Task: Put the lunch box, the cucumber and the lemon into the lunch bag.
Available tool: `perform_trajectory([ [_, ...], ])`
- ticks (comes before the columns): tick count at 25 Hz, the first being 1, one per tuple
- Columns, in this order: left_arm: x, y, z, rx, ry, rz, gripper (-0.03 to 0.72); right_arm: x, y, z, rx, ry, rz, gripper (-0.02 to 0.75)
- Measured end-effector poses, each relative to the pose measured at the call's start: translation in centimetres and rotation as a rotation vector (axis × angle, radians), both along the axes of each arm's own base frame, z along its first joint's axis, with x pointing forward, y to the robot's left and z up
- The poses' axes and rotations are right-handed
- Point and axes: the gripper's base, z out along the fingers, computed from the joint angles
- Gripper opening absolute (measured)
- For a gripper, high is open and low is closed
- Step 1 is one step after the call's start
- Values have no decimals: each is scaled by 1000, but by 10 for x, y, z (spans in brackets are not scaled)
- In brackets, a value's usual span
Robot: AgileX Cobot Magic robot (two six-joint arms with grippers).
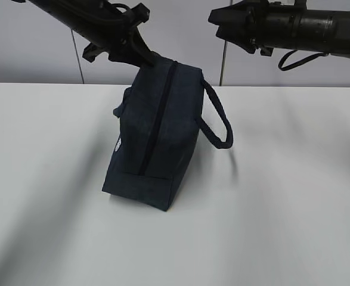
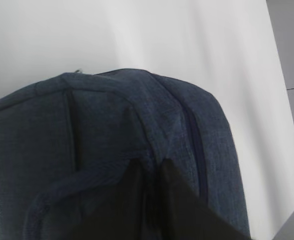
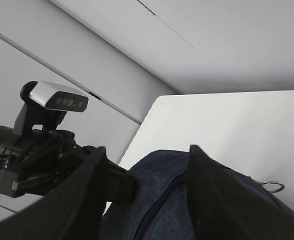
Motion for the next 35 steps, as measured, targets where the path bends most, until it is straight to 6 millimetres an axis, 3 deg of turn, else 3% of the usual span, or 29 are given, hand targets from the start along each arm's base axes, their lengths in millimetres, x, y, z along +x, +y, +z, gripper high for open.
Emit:
perform_trajectory([
  [6,7,23,-6,99,14,49,20,0,0,0,-1,0,-2,380],
  [9,7,28,-9,145,12,46,64,0,0,0,-1,1,-3,380],
  [11,7,28,-9,152,16,42,151,0,0,0,-1,1,-3,380],
  [16,5,30,-11,182,29,24,499,0,0,-1,-9,1,-1,380],
  [20,3,38,-3,272,-23,22,546,-4,2,5,-76,-15,50,380],
  [23,-4,47,21,345,-109,36,538,-9,2,28,-163,-59,81,380],
  [28,-19,59,66,399,-234,65,536,-25,-3,92,-355,-171,59,375],
  [35,-39,69,107,425,-341,92,524,-72,-18,182,-635,-324,-91,350],
])
